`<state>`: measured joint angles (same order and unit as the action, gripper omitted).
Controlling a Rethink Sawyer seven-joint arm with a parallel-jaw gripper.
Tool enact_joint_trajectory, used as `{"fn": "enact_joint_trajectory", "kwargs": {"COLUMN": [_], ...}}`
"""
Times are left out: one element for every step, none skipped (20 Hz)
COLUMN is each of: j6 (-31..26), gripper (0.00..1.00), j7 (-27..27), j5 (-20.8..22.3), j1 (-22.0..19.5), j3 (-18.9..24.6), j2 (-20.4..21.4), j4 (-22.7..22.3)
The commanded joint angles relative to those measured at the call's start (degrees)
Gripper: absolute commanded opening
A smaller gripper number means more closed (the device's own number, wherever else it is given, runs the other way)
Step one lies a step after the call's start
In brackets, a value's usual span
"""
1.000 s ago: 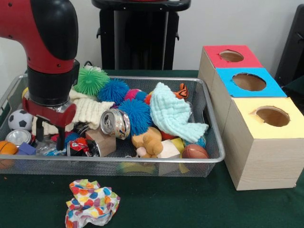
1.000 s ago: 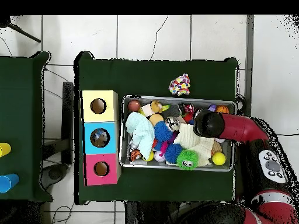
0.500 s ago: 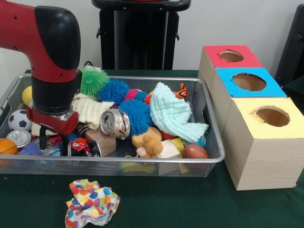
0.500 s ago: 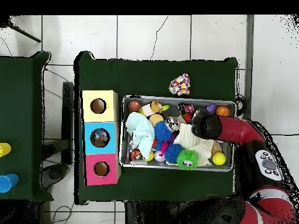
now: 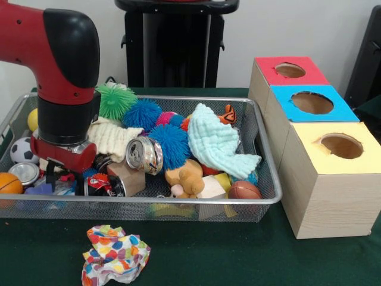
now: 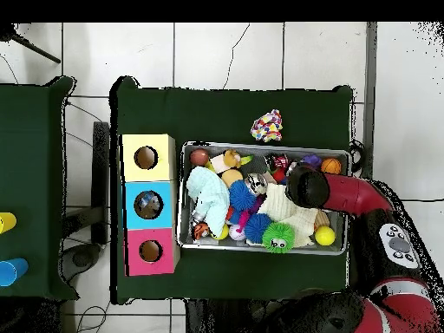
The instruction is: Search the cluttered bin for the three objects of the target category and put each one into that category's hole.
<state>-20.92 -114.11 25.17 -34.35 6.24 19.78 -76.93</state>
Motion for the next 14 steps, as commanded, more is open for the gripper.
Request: {"fn": "enact_joint_trajectory", "kwargs": {"j6": [0.9, 0.0, -0.1, -2.0, -3.0, -4.3, -4.7, -5.0, -4.7, -4.1, -3.8, -4.2, -4.5, -5.5], "gripper": [1.00, 1.00, 1.00, 1.00, 1.00, 1.00, 1.00, 1.00, 1.00, 1.00, 1.00, 1.00, 1.00, 1.00], "j7": [-3.7, -3.4, -3.4, -2.7, -2.3, -1.6, -1.4, -1.4, -1.8, -2.6, -3.3, -5.2, -6.8, -8.0], "j5": [-0.2, -0.3, -0.2, -0.5, -0.7, -0.7, -0.7, -0.4, -0.2, -0.1, 0.1, 0.2, 0.4, 0.1], "j1": [0.9, 0.8, 1.1, 1.2, 1.0, 1.1, 1.1, 1.6, 2.1, 2.4, 3.1, 5.0, 6.7, 8.0], "j3": [2.3, 2.4, 2.1, 2.1, 2.2, 2.2, 2.1, 1.4, 0.8, 0.1, -0.7, -3.0, -4.9, -6.5], "j2": [-9.8, -10.4, -10.7, -11.1, -11.4, -12.2, -12.7, -13.6, -14.1, -14.8, -15.1, -15.2, -15.2, -15.1], "j4": [-2.8, -2.4, -2.1, -1.7, -1.6, -1.1, -0.9, -0.2, 0.1, 0.6, 1.0, 1.9, 2.5, 2.9]}}
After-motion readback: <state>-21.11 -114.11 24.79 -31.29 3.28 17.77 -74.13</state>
